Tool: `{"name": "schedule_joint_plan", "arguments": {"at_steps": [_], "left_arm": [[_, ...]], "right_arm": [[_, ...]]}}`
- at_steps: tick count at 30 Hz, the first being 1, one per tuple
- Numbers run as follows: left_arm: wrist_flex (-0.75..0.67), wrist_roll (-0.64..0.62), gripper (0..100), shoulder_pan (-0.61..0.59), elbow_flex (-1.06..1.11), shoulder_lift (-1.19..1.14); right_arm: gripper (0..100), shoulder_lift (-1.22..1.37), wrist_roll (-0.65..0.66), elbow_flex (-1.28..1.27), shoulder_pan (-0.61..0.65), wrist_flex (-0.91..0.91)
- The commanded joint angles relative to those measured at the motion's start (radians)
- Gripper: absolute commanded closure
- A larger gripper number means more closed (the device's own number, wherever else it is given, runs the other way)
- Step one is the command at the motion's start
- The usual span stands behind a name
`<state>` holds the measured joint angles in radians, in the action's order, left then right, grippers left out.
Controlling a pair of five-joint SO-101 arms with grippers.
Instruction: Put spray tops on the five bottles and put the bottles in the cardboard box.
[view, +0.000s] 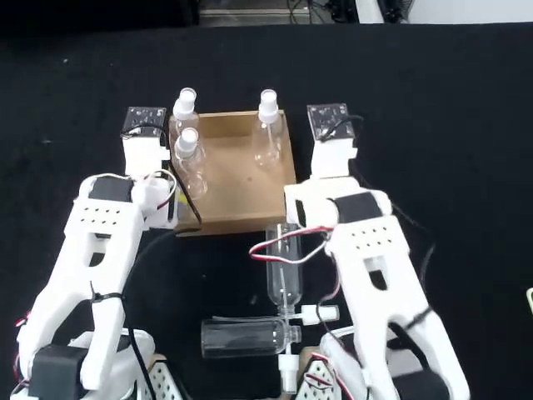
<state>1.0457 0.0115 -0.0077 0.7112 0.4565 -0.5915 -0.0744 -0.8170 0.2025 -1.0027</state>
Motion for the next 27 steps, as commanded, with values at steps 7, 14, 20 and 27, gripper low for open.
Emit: {"name": "schedule_joint_plan", "arguments": {"at_steps": [7,14,20,27], "left_arm": [[0.038,-0.003,82,0.002,0.004,0.155],[0.087,0.044,82,0.010,0.094,0.414],[0.089,0.054,82,-0.002,0.108,0.425],[0.163,0.098,82,0.047,0.101,0.436]], "right_arm": [[89.9,-0.096,0.239,0.246,-0.124,-0.284],[89.9,-0.096,0.460,0.403,-0.184,-0.611],[85.0,-0.096,0.548,0.407,-0.167,-0.723],[73.4,-0.101,0.551,0.268,0.034,-0.723]]}}
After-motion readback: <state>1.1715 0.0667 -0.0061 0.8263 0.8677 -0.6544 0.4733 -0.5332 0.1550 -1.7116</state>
